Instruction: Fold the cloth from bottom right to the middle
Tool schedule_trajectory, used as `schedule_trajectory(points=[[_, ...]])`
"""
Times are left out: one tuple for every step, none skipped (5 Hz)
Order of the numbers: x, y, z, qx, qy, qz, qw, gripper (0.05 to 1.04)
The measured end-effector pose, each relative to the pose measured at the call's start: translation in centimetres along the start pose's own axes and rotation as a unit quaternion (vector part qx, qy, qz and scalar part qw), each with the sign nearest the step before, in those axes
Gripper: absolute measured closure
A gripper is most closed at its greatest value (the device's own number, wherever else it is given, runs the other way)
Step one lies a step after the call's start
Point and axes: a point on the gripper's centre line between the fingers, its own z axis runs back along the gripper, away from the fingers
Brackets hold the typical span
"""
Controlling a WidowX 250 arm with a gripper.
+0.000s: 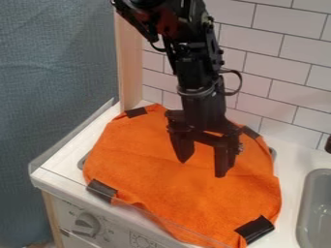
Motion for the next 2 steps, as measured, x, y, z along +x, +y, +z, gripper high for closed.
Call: schedule_trajectory(points=[[-0.5,0.1,-0.6,-0.001,0.013,0.004,0.9999,0.084],[-1.0,-0.6,-2.2,0.003,0.042,-0.019,0.9989,0.084]])
